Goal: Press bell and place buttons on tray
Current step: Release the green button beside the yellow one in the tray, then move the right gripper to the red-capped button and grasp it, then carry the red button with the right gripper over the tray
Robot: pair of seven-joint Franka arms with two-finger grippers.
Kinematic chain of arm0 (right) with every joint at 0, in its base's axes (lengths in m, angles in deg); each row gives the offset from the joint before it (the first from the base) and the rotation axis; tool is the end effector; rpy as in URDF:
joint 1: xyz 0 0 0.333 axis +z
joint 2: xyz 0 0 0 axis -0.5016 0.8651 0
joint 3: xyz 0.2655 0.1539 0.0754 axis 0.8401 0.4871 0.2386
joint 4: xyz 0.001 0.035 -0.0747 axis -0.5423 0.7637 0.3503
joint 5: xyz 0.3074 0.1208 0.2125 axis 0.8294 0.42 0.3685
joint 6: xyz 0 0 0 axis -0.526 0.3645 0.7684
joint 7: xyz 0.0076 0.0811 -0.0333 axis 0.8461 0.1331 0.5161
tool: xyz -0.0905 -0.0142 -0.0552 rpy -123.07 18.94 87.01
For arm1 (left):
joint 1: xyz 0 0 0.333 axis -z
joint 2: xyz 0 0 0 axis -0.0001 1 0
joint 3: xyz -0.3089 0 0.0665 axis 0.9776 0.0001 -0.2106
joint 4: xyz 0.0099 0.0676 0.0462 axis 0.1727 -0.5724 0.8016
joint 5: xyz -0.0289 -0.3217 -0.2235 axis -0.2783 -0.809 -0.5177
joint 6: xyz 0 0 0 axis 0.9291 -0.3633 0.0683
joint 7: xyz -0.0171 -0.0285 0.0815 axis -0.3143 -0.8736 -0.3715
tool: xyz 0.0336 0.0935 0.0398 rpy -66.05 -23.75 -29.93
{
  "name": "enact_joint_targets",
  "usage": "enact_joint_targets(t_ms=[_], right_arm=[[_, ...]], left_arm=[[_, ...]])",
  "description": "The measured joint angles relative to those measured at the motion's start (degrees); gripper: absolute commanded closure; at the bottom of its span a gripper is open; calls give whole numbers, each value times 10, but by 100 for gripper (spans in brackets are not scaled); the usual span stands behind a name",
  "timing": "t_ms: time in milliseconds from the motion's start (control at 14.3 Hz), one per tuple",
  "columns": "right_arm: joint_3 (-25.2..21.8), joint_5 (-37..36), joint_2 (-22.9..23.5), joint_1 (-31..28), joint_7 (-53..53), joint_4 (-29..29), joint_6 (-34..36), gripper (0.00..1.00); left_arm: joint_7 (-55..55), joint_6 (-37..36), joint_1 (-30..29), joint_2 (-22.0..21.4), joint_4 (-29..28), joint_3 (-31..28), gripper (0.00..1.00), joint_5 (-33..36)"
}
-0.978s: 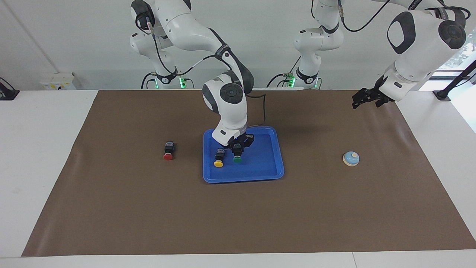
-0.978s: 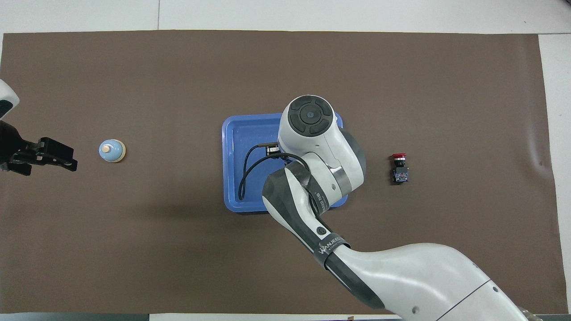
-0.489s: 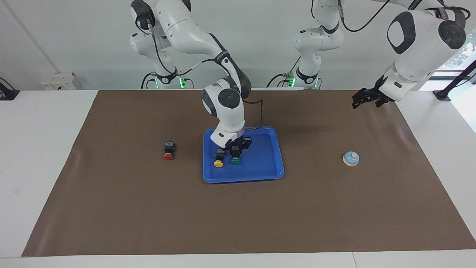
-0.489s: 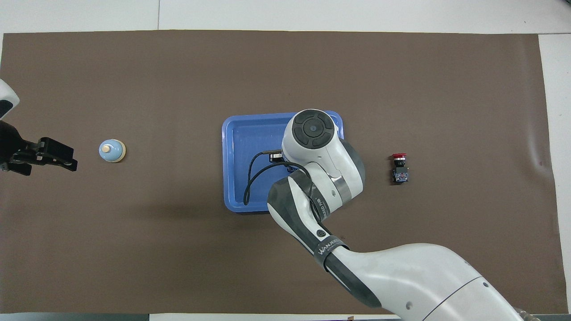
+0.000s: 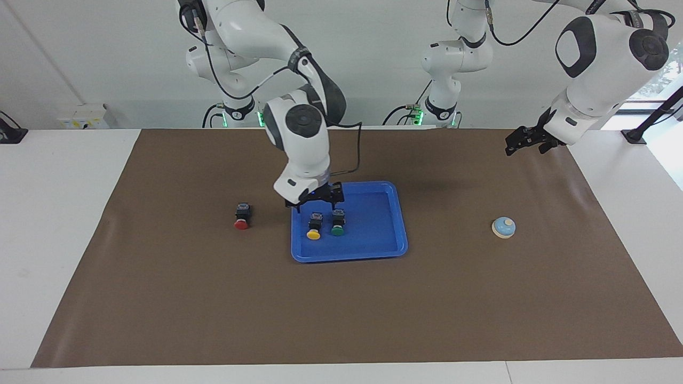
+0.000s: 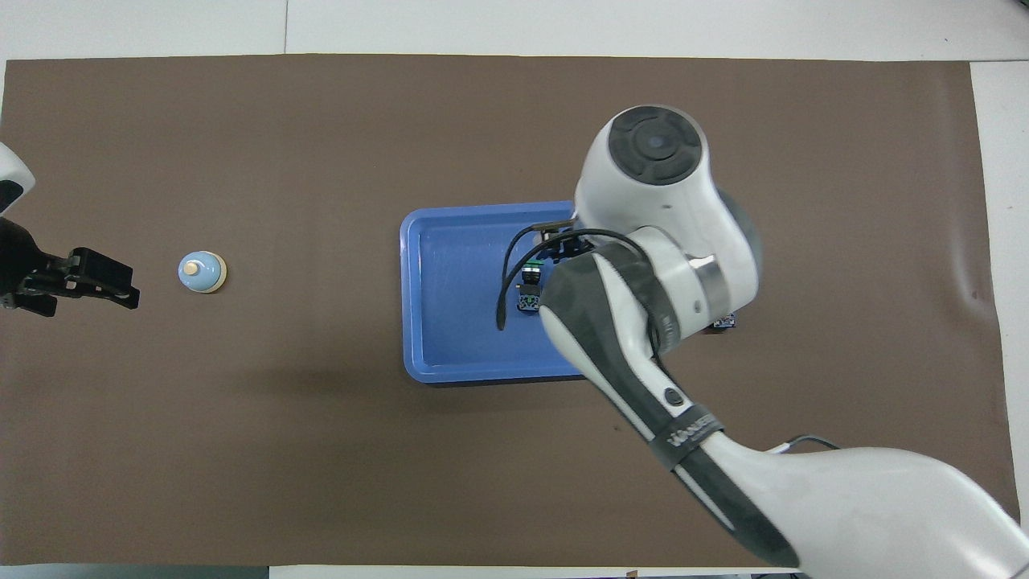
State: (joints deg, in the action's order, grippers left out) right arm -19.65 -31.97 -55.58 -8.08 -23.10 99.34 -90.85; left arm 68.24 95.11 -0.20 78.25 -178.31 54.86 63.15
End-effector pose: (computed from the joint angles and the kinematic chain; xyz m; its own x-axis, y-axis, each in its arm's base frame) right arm 0.6051 0.2634 0.4255 0.9968 0.0652 -0.0466 0.0643 -0.9977 -0.0217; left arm 0.5395 0.0004 0.5526 0.9767 0.0002 -0.2144 0.0073 -0.9995 0.0323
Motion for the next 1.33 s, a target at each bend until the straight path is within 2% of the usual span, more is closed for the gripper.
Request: enact_joint_targets(t_ms=[279, 349, 559, 698, 838, 1047, 1327], right_arm=[[-2, -2, -24, -112, 69, 22, 24, 0], [-3, -8, -27, -129, 73, 47, 8, 0], [-3, -13, -46, -166, 73, 170, -116, 0], [-3, -13, -65, -169, 67, 237, -152, 0], [1, -13, -85, -164, 51, 275, -155, 0], [4, -13, -106, -153, 48, 316, -180, 0], [4, -13, -110, -151, 53, 350, -221, 0]], left_arm=[[0, 0, 0, 0, 0, 0, 0, 0], [0, 0, 0, 0, 0, 0, 0, 0], [0, 0, 0, 0, 0, 0, 0, 0], [0, 0, 0, 0, 0, 0, 0, 0], [0, 0, 0, 0, 0, 0, 0, 0], [0, 0, 0, 0, 0, 0, 0, 0], [0, 0, 0, 0, 0, 0, 0, 0]])
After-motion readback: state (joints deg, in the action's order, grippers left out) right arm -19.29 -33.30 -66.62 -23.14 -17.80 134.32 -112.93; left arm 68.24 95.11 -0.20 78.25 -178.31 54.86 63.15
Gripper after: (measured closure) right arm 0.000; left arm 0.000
